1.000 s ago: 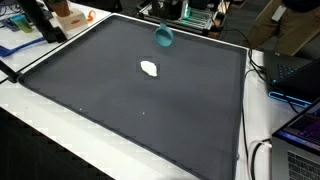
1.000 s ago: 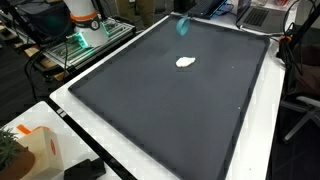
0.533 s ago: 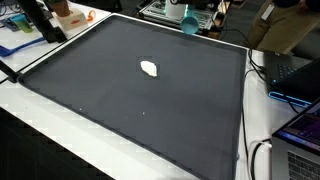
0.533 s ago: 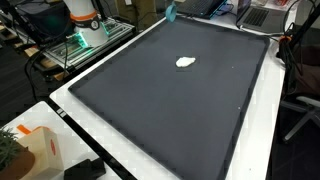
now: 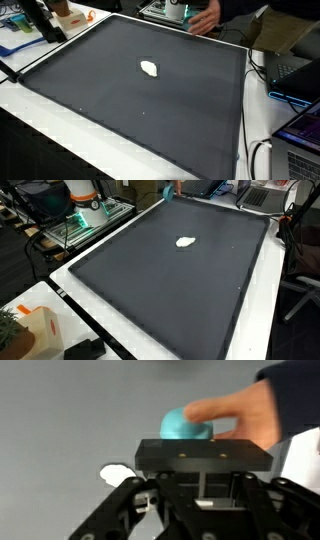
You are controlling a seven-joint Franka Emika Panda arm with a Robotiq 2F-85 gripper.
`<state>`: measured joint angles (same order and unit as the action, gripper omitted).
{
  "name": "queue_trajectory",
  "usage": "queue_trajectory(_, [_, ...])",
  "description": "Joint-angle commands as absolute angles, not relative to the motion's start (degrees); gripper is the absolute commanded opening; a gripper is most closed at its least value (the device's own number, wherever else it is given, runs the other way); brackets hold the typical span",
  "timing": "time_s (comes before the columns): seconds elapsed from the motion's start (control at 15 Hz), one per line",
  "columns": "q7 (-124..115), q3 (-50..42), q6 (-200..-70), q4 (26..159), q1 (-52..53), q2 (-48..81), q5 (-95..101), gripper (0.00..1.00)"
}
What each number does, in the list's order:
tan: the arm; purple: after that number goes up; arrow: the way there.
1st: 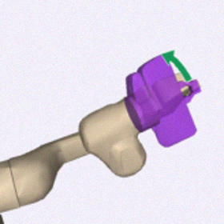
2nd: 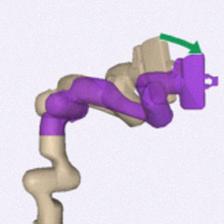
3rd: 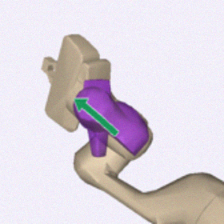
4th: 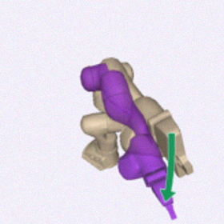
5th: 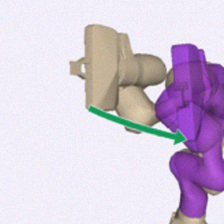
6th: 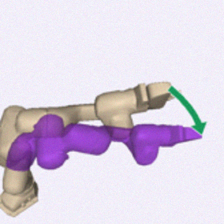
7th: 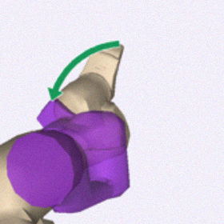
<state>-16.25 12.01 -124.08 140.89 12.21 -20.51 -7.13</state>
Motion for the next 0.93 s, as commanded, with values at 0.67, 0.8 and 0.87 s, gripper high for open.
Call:
queue_trajectory(0.67, [-16.45,13.75,-117.87,141.90,8.16,-31.59,2.77,1.00])
queue_trajectory(0.8, [-12.72,12.28,-121.22,144.70,6.55,-33.10,8.13,1.00])
queue_trajectory(0.87, [-11.38,11.42,-123.34,146.24,5.68,-33.97,10.31,1.00])
